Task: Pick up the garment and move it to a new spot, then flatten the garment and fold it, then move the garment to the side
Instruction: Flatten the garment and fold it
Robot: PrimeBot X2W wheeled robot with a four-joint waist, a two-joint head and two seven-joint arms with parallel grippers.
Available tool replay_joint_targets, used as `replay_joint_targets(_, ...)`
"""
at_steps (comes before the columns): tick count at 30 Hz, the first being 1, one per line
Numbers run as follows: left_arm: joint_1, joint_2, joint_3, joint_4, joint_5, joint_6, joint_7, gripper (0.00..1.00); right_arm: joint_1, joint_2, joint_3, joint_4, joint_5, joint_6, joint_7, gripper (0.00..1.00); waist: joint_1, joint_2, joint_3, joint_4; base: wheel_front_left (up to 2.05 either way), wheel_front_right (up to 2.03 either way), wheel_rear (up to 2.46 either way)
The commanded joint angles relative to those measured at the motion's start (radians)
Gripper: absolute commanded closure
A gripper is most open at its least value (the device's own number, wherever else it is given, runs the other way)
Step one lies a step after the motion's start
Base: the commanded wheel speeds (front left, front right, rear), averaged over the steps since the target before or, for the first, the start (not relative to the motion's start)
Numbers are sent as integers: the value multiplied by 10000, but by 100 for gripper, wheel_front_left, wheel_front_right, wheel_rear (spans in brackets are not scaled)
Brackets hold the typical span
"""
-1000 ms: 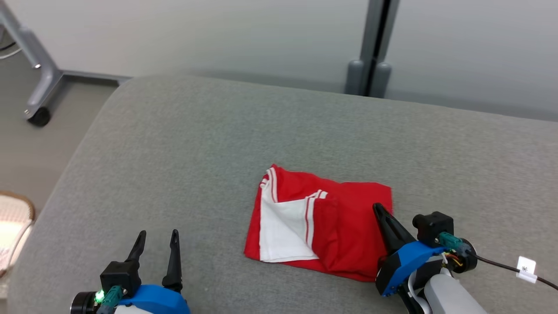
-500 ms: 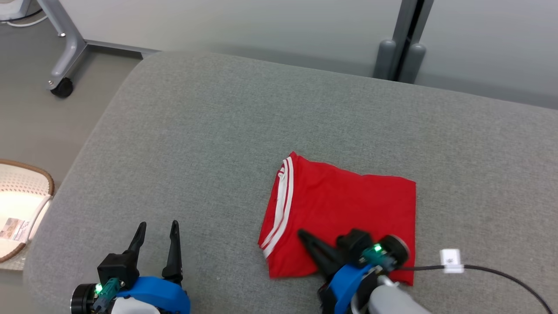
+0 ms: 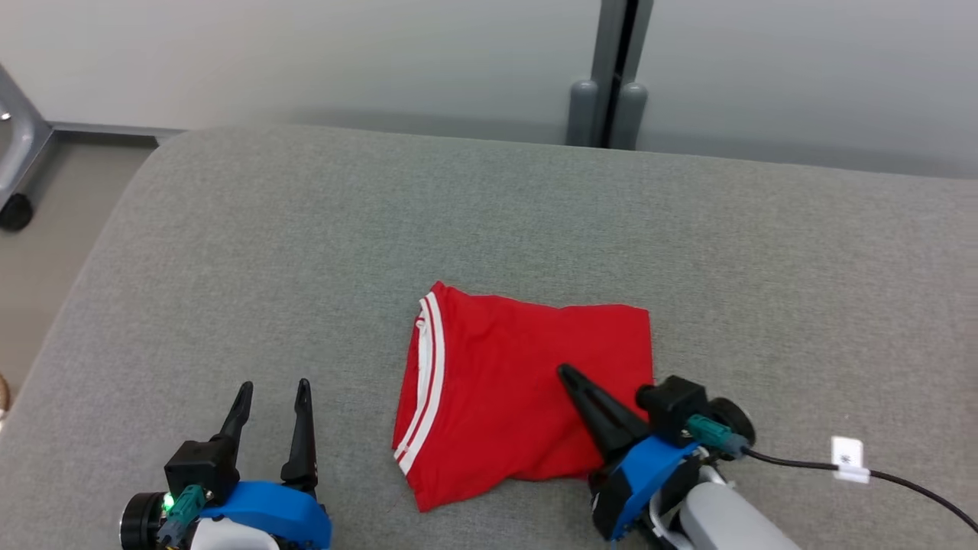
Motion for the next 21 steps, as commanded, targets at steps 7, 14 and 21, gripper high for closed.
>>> replay_joint_targets(7, 314, -6, 398, 1, 140, 198, -22, 0, 1352, -35, -2863, -1086, -1109, 5, -31, 52, 0, -1, -527, -1028, 0, 0, 0)
replay_joint_targets(14, 680, -2, 645, 159, 365, 349, -24, 0, 2466, -35, -3996, -1718, -1351, 5, -30, 0, 0, -1, -1003, -1515, 0, 0, 0)
replay_joint_targets(21, 919, 0, 795, 135, 551, 465, -24, 0, 2978, -28, -4667, -2170, -1186, 5, -30, 0, 0, -1, -1253, -1646, 0, 0, 0)
